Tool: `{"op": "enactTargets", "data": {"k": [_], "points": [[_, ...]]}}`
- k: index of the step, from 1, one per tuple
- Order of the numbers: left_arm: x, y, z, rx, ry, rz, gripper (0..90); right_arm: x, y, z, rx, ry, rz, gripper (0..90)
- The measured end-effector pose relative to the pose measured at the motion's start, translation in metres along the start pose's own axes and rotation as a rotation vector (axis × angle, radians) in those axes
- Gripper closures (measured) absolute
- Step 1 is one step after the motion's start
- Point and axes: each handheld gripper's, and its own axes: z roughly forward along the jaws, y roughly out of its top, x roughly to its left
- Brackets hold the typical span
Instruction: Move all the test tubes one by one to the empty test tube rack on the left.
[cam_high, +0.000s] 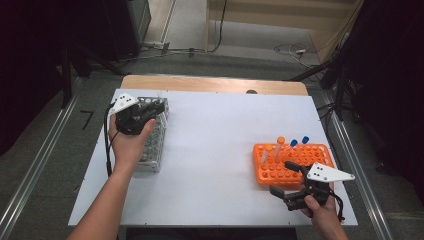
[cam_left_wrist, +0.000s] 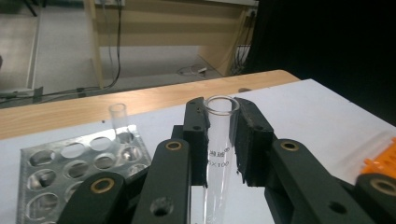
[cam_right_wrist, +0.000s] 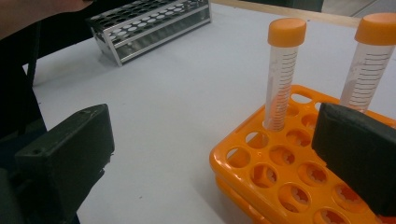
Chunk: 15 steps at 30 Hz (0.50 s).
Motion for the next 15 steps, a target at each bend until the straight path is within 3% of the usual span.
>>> {"op": "enactTargets", "data": {"k": [10, 15], "points": [[0.020, 0.011, 0.025, -0.014, 0.129, 0.004, 76.4, -0.001, 0.000, 0.001, 0.007, -0.002, -0.001, 0.0], [0.027, 0.016, 0.036, -0.031, 0.148, 0.001, 76.4, -0.001, -0.001, 0.002, 0.007, -0.001, 0.001, 0.0]]}}
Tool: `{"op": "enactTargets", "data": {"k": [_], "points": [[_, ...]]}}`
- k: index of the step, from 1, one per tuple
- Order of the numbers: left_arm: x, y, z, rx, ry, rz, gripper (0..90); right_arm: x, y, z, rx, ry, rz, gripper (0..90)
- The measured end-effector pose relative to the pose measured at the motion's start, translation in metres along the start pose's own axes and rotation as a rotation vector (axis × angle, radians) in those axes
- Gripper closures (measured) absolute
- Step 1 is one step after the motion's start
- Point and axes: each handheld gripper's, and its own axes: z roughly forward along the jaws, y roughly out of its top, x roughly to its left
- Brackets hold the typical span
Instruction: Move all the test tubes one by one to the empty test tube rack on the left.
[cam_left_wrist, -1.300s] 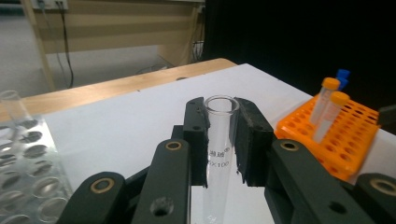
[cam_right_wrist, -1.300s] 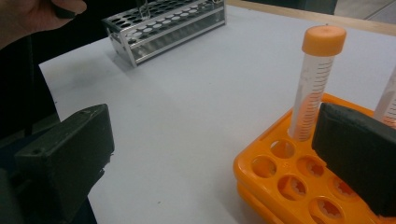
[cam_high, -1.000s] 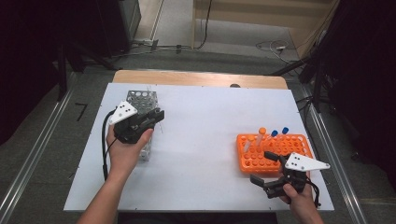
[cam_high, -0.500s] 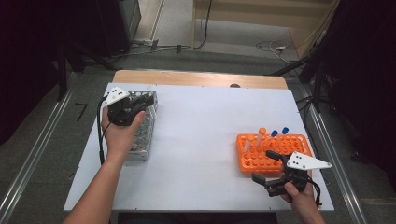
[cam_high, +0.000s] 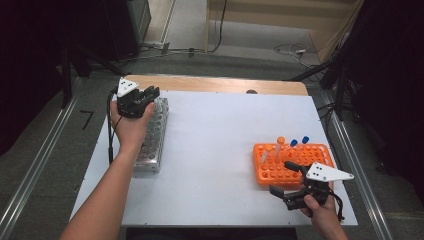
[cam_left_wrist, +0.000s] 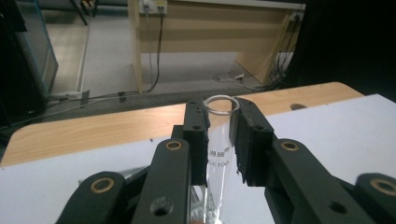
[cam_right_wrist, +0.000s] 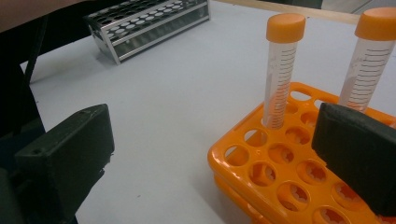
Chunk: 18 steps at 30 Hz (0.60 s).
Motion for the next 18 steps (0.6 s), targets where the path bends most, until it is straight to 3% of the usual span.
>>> {"op": "enactTargets", "data": {"k": [7, 11, 14, 18], "points": [[0.008, 0.003, 0.013, -0.013, 0.032, -0.033, 76.3, 0.000, 0.000, 0.000, 0.004, -0.001, -0.001, 0.0], [0.012, -0.001, 0.020, 0.003, 0.055, -0.049, 76.3, 0.000, -0.001, 0.001, 0.005, 0.000, 0.001, 0.0], [0.014, -0.004, 0.025, 0.009, 0.045, -0.067, 76.3, 0.000, -0.001, 0.001, 0.006, -0.001, 0.002, 0.0], [0.010, -0.008, 0.031, 0.042, 0.048, -0.040, 76.3, 0.000, -0.001, 0.001, 0.005, -0.001, 0.002, 0.0]]}}
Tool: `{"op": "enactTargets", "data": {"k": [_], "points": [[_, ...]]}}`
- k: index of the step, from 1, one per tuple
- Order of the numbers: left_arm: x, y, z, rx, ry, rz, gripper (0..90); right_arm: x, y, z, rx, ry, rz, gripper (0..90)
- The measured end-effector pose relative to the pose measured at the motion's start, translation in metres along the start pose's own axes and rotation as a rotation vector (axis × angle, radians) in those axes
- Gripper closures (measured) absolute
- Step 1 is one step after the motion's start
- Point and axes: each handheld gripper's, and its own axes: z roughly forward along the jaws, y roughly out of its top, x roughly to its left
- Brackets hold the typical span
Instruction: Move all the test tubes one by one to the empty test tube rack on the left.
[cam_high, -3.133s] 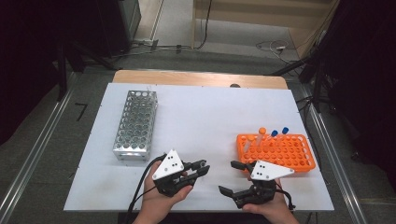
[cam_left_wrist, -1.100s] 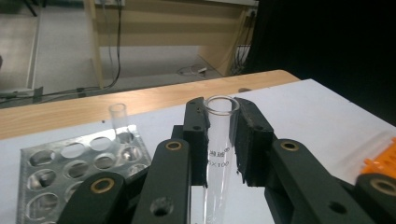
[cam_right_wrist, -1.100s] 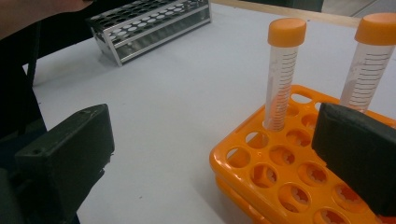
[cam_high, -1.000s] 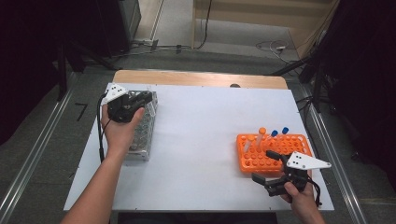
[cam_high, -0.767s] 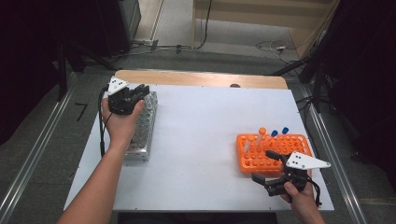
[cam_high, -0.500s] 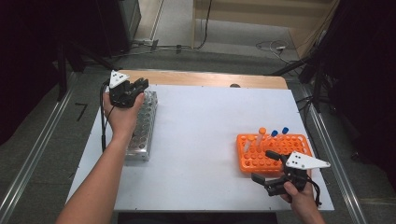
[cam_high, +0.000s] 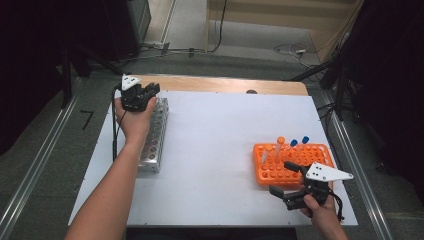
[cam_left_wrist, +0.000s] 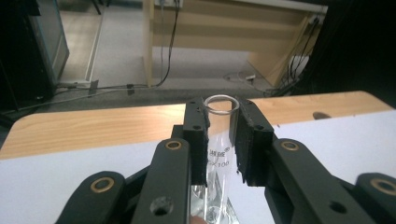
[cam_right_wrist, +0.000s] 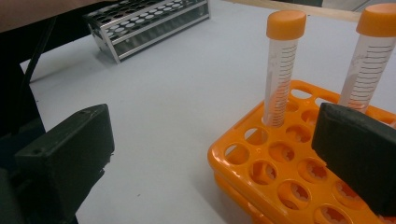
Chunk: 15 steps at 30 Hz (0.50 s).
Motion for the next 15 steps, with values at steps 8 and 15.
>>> {"op": "enactTargets", "data": {"k": [8, 15], "points": [[-0.006, -0.008, 0.004, 0.086, 0.026, 0.053, 76.2, 0.000, 0.000, 0.001, 0.004, 0.001, -0.003, 0.0], [-0.009, -0.012, 0.005, 0.144, 0.047, 0.080, 75.8, 0.000, 0.000, 0.001, 0.005, -0.003, -0.005, 0.0]]}}
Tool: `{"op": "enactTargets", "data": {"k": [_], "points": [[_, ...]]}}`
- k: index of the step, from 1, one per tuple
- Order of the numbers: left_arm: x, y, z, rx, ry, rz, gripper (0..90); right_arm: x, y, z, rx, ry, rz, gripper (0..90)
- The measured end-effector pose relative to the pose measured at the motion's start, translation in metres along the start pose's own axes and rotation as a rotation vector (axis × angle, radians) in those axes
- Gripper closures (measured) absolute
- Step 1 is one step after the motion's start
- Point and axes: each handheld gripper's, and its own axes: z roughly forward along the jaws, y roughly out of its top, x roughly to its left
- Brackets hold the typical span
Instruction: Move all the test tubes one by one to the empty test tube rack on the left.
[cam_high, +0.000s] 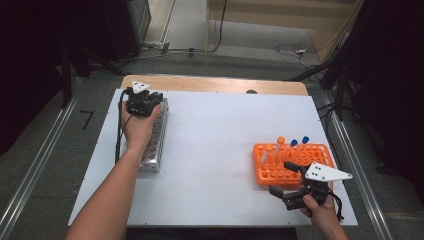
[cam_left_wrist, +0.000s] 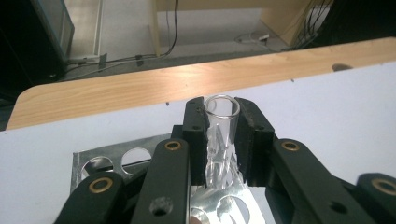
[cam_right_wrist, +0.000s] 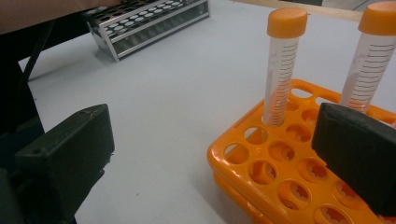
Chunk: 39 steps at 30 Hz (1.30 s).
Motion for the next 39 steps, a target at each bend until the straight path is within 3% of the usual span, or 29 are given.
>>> {"op": "enactTargets", "data": {"k": [4, 10, 18, 20, 30, 39], "points": [[0.000, 0.000, 0.000, 0.023, 0.000, -0.004, 74.5, 0.000, 0.000, 0.000, 0.000, -0.002, 0.001, 0.0], [0.002, 0.001, -0.005, 0.026, -0.036, -0.044, 63.1, -0.001, 0.000, -0.001, -0.008, -0.009, 0.006, 0.0], [-0.007, 0.000, -0.022, -0.025, -0.113, -0.048, 33.7, -0.004, 0.001, -0.003, -0.023, -0.027, 0.014, 0.0], [-0.011, -0.002, -0.028, -0.035, -0.112, -0.037, 29.0, -0.006, 0.001, -0.004, -0.025, -0.032, 0.019, 0.0], [-0.029, -0.013, -0.058, -0.072, -0.198, -0.038, 14.3, -0.013, 0.002, -0.005, -0.026, -0.054, 0.030, 0.0], [-0.045, -0.028, -0.089, -0.113, -0.259, -0.018, 8.5, -0.021, 0.002, -0.007, -0.028, -0.087, 0.046, 0.0]]}}
